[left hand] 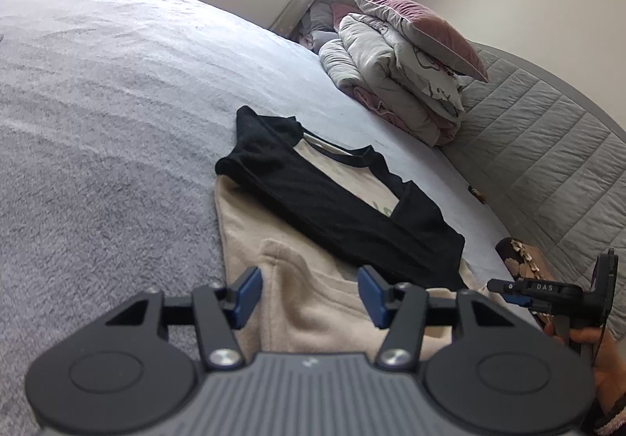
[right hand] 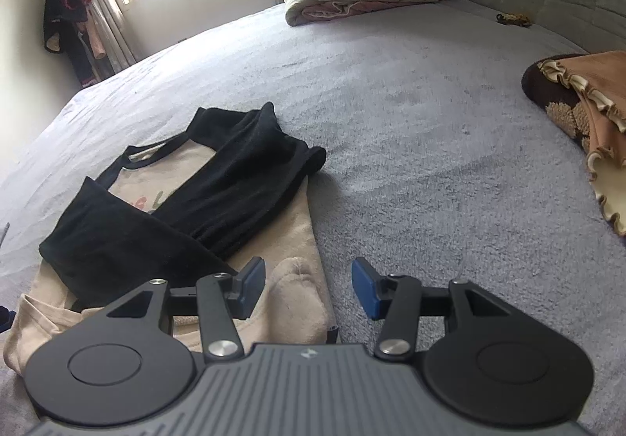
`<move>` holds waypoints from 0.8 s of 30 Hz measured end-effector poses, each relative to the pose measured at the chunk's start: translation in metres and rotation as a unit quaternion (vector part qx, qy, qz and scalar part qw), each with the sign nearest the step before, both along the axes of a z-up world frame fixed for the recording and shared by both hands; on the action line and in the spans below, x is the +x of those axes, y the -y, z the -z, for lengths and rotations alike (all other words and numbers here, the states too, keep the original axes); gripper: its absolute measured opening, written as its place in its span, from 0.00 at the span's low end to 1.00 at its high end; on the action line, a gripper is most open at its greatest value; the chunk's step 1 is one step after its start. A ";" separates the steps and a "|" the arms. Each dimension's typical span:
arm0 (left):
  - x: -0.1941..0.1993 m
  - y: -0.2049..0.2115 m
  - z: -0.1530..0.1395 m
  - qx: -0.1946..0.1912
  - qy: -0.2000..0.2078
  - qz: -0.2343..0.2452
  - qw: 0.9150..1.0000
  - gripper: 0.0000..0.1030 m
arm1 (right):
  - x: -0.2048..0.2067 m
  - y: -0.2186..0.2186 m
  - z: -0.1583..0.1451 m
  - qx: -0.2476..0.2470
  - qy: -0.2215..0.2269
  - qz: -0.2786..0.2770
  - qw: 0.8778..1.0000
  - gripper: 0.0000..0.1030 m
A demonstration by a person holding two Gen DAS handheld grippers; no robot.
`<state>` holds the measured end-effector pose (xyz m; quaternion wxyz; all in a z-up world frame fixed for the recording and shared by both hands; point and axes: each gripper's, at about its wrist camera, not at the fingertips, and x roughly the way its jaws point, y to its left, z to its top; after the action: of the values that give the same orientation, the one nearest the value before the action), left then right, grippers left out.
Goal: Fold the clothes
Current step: 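Lay the folded hem over the shirt and open both grippers, then grasp the beige shirt edge with both grippers and fold it over the shirt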
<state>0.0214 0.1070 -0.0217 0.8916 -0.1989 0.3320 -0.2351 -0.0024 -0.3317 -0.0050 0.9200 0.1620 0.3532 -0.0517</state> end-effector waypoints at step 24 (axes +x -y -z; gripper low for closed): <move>-0.014 0.017 -0.006 0.079 0.061 -0.043 0.994 0.08 | -0.001 -0.018 -0.001 -0.086 0.027 -0.014 0.996 0.09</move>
<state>0.0078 0.0898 -0.0154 0.9324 -0.1274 0.2854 -0.1814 -0.0032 -0.3137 -0.0039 0.9403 0.0783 0.3249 -0.0649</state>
